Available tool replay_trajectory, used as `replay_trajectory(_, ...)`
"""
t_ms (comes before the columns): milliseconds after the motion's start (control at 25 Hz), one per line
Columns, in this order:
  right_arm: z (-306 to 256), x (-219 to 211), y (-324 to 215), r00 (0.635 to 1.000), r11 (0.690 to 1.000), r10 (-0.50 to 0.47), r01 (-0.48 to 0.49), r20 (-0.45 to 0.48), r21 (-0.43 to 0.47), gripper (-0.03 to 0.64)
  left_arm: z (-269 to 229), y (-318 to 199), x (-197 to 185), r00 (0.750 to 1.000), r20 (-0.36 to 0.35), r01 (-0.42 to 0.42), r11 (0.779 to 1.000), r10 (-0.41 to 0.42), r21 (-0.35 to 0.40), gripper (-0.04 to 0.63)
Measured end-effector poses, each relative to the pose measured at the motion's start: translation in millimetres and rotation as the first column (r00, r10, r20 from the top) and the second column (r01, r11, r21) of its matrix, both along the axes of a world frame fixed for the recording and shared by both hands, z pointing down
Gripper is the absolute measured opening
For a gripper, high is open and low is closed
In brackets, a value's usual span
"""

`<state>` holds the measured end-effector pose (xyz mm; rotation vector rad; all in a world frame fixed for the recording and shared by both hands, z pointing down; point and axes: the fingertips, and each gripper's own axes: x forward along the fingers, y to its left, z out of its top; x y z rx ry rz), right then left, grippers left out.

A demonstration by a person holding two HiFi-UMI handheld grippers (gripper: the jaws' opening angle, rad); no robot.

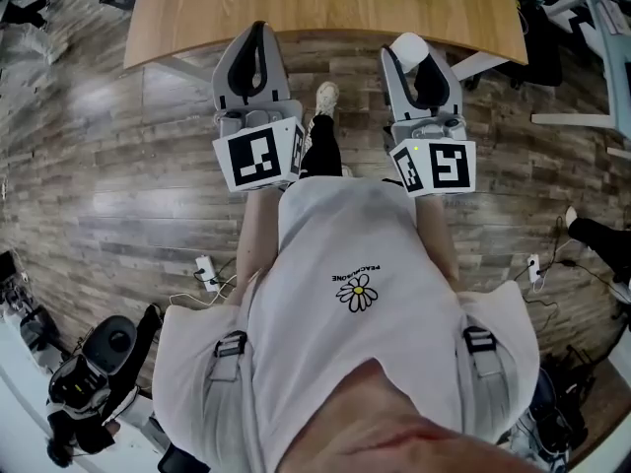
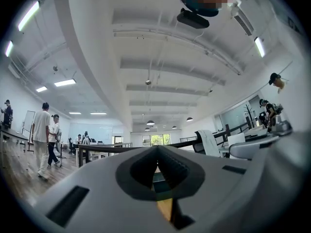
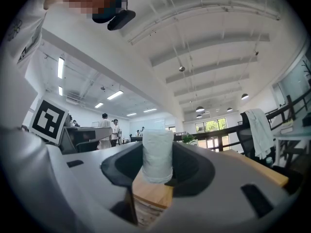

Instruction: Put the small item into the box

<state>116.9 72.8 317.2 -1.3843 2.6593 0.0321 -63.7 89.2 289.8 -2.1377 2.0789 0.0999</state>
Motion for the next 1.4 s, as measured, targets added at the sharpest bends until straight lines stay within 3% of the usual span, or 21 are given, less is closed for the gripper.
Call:
replay_trajectory(400,-11,-14,-142,0.994,0.996,0.091,-0.090,-0.066,0.017,0.179,7,-159,-14,0.997,-0.020,-0.070,0.997,0.070,-0.017,0.017)
replay_trajectory(760,-24,-40,-280,0.982,0.983,0.185,-0.185,-0.034,0.002,0.178,-4,-294,-47,0.992,-0.040,-0.119,0.993,0.119,-0.017,0.017)
replay_trajectory(880,-22,-47,-304,0.980,0.980,0.196,-0.196,-0.041,-0.010,0.178,-8,-317,-58,0.992,-0.036,-0.118,0.993,0.117,-0.018,0.017)
replay_trajectory(1080,-22,-46,-328,0.980,0.982,0.190,-0.190,-0.062,0.002,0.179,-4,-340,-58,0.989,-0.093,-0.121,0.992,0.117,-0.039,0.017)
replay_trajectory(1240,-27,-39,-341,0.983,0.983,0.182,-0.182,-0.022,0.011,0.178,-17,-342,-55,0.991,-0.096,-0.094,0.995,0.096,0.016,0.017)
replay_trajectory(1400,-29,-39,-344,0.990,0.991,0.134,-0.133,-0.041,0.019,0.178,-21,-344,-53,0.990,-0.122,-0.068,0.998,0.070,0.020,0.017)
